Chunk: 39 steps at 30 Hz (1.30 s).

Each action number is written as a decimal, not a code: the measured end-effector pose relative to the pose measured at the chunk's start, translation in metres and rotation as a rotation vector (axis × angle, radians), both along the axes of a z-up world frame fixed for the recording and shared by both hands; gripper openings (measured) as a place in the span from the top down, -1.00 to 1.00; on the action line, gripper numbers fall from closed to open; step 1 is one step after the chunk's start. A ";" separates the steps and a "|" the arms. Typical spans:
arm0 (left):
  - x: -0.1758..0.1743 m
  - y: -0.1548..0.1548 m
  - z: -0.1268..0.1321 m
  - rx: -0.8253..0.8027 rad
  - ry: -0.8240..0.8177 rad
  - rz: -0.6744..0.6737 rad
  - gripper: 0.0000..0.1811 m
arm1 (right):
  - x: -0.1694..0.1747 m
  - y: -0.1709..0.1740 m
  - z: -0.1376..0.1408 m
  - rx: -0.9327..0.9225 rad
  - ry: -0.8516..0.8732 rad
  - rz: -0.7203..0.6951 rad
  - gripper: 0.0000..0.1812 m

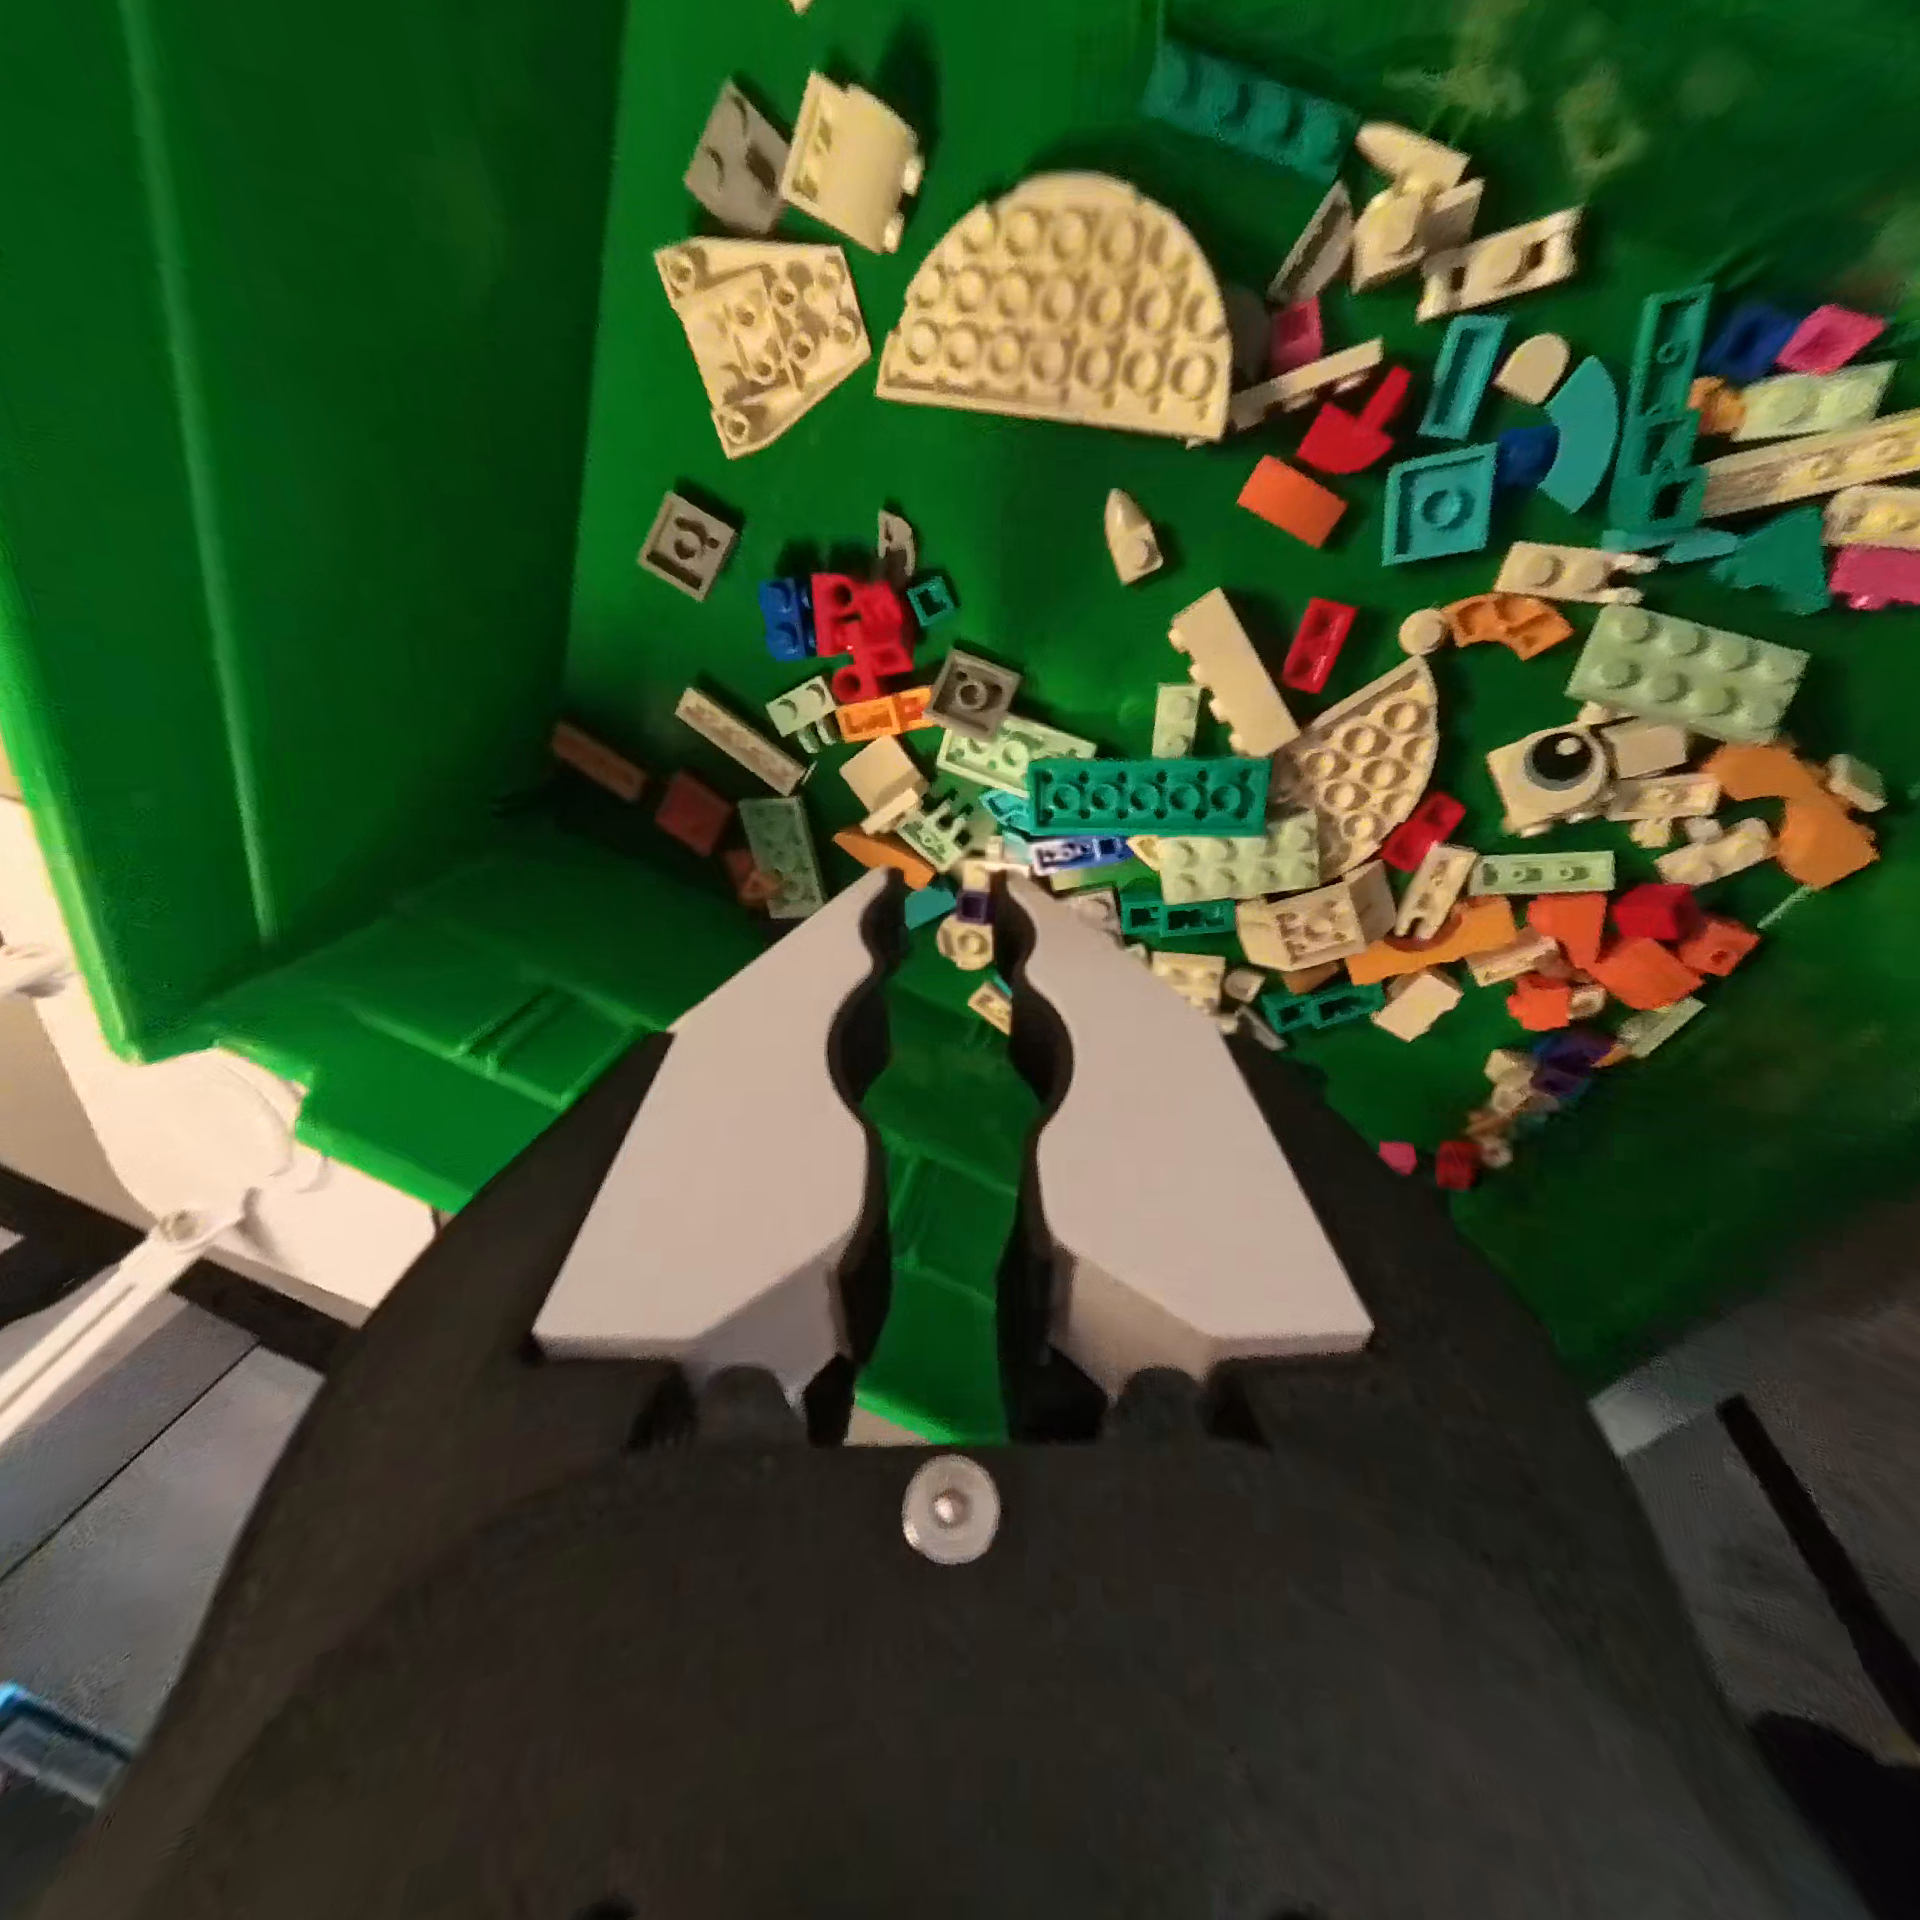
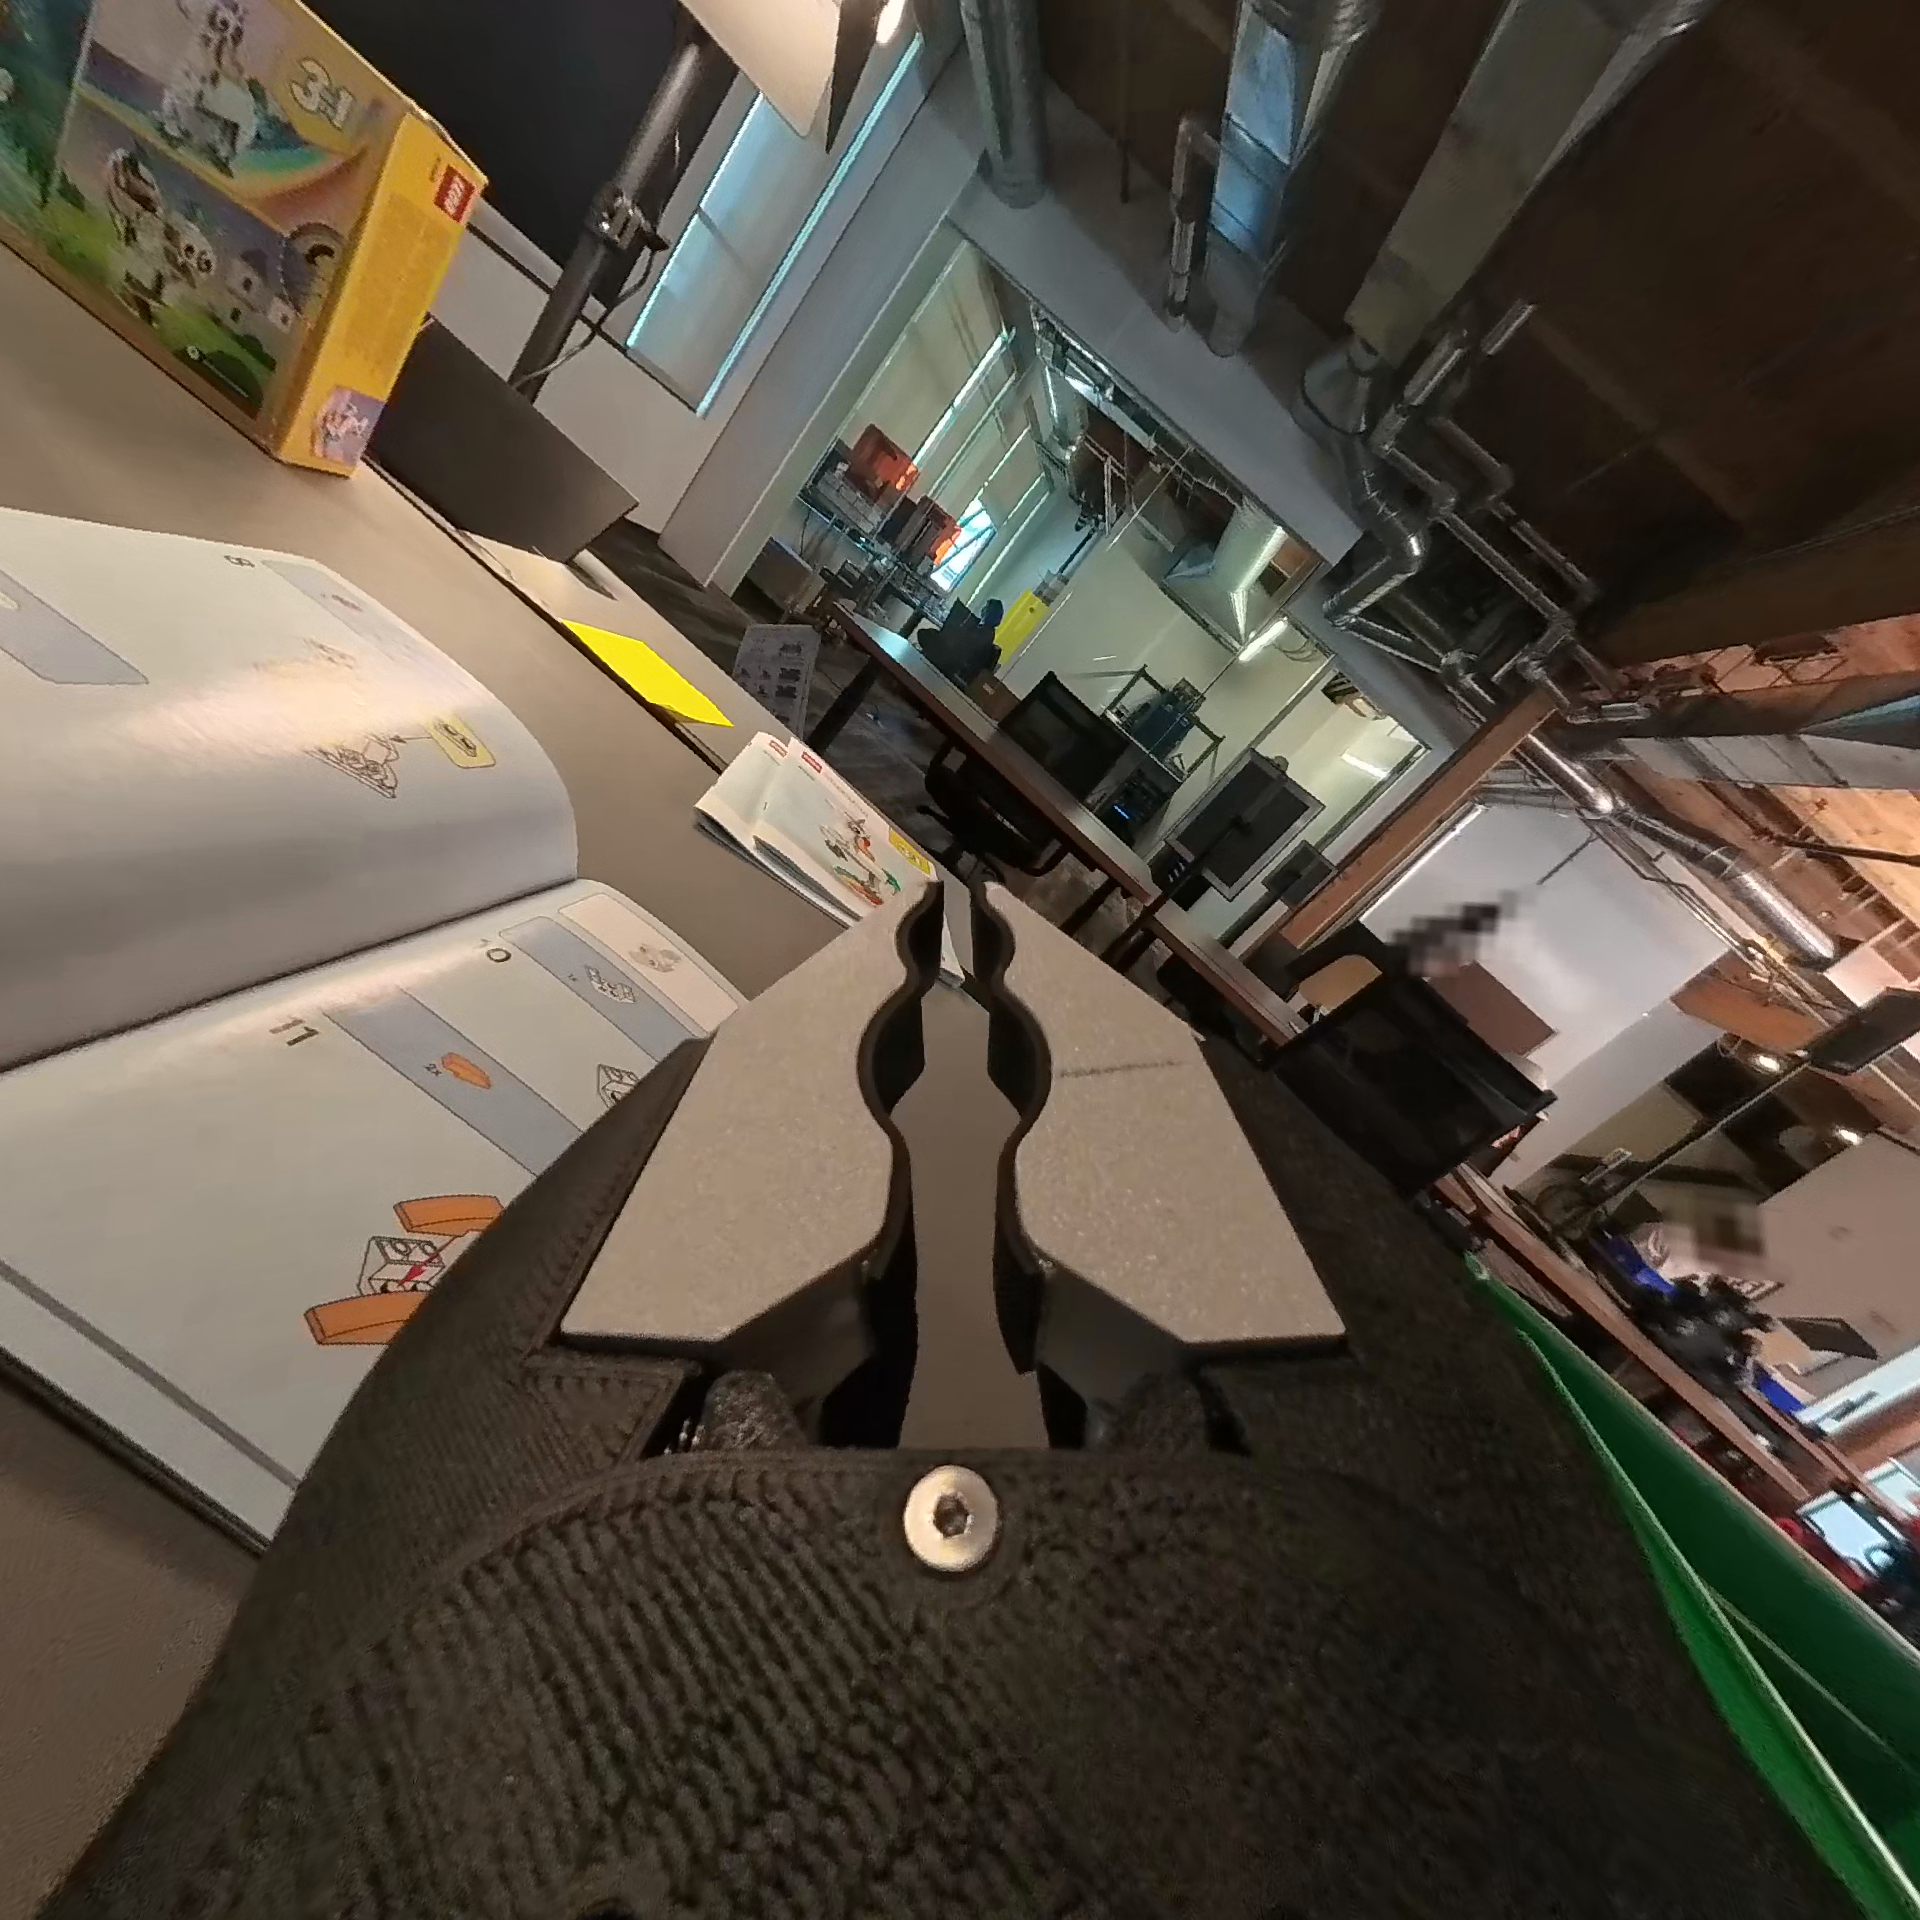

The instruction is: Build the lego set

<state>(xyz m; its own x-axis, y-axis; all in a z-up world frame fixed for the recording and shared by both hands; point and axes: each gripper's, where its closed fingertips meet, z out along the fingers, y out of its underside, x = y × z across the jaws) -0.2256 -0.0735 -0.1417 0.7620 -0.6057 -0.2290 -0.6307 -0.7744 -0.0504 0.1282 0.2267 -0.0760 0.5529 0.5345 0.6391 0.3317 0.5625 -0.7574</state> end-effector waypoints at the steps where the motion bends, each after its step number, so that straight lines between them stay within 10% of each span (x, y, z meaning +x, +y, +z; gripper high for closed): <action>1: -0.003 0.001 -0.003 -0.025 0.013 -0.013 0.82 | 0.000 0.000 0.000 0.001 -0.002 -0.002 0.96; 16: 0.087 -0.016 -0.032 -0.133 -0.315 -0.376 0.73 | 0.002 0.003 -0.002 0.005 -0.017 -0.031 0.96; 28: 0.067 0.048 -0.020 0.152 -0.266 -0.188 0.36 | -0.001 0.002 -0.004 0.017 -0.039 -0.026 0.97; 39: 0.074 0.040 -0.031 0.043 -0.335 -0.208 0.69 | -0.001 0.001 -0.004 0.022 -0.039 -0.021 0.97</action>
